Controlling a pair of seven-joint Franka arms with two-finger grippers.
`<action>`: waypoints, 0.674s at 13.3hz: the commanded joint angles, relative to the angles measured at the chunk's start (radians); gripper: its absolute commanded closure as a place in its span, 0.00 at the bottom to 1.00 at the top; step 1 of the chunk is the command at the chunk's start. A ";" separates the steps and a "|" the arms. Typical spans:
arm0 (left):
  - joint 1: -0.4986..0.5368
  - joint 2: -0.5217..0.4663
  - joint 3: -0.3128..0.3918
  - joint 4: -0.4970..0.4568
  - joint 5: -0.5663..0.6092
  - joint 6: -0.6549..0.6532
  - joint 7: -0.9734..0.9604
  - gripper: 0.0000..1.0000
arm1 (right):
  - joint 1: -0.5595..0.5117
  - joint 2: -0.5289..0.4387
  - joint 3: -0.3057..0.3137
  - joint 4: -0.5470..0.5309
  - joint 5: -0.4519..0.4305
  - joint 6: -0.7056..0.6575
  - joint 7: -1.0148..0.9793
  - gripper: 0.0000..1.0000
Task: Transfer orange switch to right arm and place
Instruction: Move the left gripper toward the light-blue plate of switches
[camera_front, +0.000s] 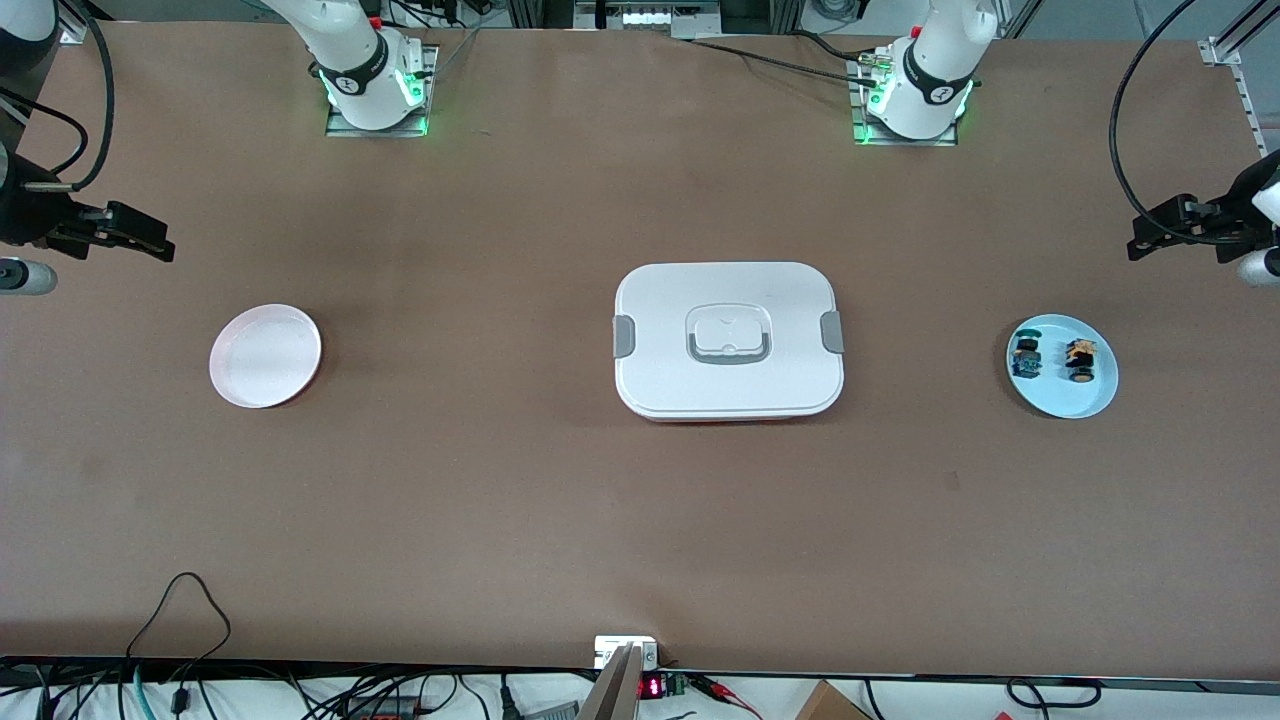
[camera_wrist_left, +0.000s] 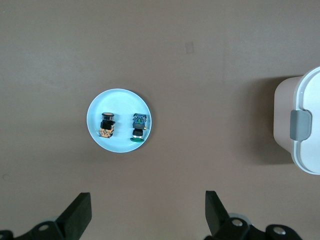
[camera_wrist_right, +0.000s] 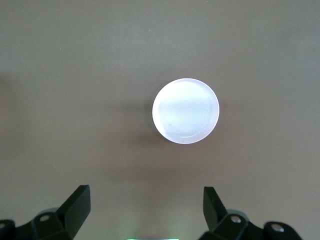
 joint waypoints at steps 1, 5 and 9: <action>0.000 0.016 -0.002 0.036 0.001 -0.047 -0.005 0.00 | 0.000 0.002 0.004 0.016 -0.013 -0.007 -0.005 0.00; 0.001 0.022 0.000 0.043 0.001 -0.062 -0.010 0.00 | 0.009 0.000 0.006 0.016 -0.009 0.011 0.000 0.00; 0.015 0.036 0.004 0.049 0.002 -0.072 0.005 0.00 | 0.009 0.000 0.006 0.016 -0.007 0.008 0.000 0.00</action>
